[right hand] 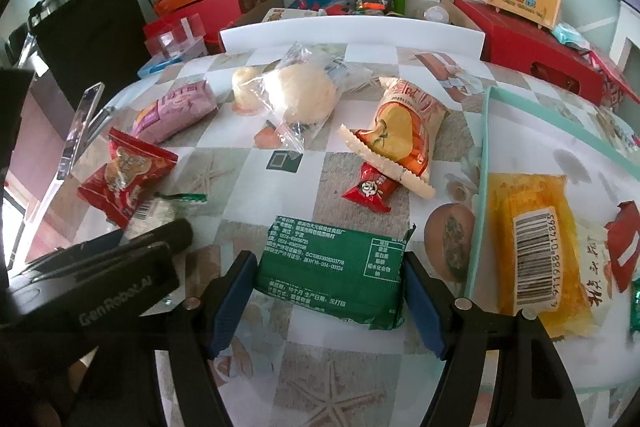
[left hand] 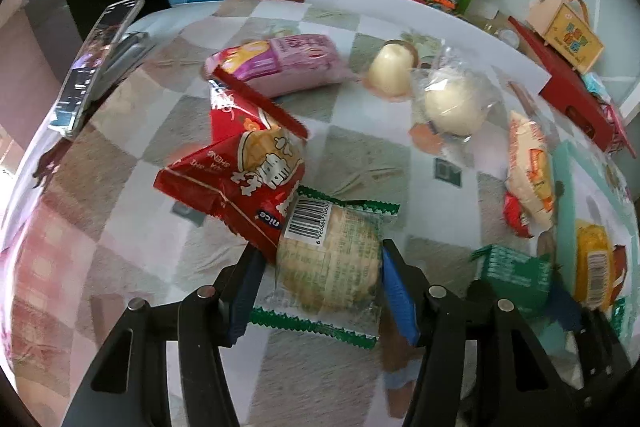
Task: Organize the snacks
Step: 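Grasp the round cracker pack with the left gripper while the right grasps the green rectangular pack, then lift both held packs and carry them over the white tray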
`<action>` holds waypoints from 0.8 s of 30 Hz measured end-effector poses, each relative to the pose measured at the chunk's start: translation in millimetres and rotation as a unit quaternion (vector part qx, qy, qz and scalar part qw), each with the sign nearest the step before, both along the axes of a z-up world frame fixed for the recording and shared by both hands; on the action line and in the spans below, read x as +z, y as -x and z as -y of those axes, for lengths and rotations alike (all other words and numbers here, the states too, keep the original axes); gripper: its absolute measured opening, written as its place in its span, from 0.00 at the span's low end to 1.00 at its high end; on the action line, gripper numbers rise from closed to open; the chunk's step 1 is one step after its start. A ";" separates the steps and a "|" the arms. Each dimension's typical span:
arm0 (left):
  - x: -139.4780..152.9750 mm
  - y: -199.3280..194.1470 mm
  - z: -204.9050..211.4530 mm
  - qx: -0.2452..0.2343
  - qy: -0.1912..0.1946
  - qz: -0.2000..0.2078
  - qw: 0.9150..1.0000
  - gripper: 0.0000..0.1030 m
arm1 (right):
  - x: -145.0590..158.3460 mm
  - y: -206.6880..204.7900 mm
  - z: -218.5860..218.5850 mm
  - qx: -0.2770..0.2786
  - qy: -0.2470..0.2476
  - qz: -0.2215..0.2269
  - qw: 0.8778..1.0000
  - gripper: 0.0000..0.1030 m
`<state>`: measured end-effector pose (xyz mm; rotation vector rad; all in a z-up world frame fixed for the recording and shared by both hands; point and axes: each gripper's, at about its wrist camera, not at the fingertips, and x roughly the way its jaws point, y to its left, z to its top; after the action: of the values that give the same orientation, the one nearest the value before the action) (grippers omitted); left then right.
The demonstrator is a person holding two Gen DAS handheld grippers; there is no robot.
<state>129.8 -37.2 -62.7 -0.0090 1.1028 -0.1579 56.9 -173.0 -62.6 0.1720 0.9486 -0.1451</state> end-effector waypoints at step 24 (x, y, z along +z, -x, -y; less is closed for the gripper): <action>1.6 0.8 -4.8 0.018 -0.034 0.018 0.999 0.54 | 3.1 5.2 -4.0 0.018 0.008 0.007 1.000 0.72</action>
<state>128.9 -32.4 -61.1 0.0345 1.0711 -0.0886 51.7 -169.0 -59.5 0.1413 0.9351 -0.1188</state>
